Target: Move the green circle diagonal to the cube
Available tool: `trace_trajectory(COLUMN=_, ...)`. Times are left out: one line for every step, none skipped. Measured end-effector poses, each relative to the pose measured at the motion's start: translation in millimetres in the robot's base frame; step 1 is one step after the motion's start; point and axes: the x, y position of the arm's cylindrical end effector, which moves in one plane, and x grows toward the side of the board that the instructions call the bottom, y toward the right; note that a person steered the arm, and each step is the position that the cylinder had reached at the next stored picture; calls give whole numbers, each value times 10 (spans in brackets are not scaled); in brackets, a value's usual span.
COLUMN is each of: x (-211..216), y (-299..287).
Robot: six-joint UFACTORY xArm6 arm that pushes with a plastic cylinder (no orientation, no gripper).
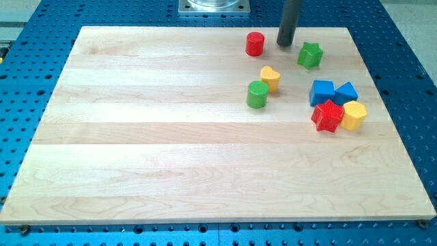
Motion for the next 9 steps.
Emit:
trace_trajectory(x=498, y=-828)
trace_trajectory(x=1388, y=-761)
trace_trajectory(x=1468, y=-809)
trace_trajectory(x=1658, y=-394)
trace_trajectory(x=1697, y=-204)
trace_trajectory(x=2104, y=-316)
trace_trajectory(x=2342, y=-635)
trace_trajectory(x=2382, y=-420)
trace_trajectory(x=2139, y=-196)
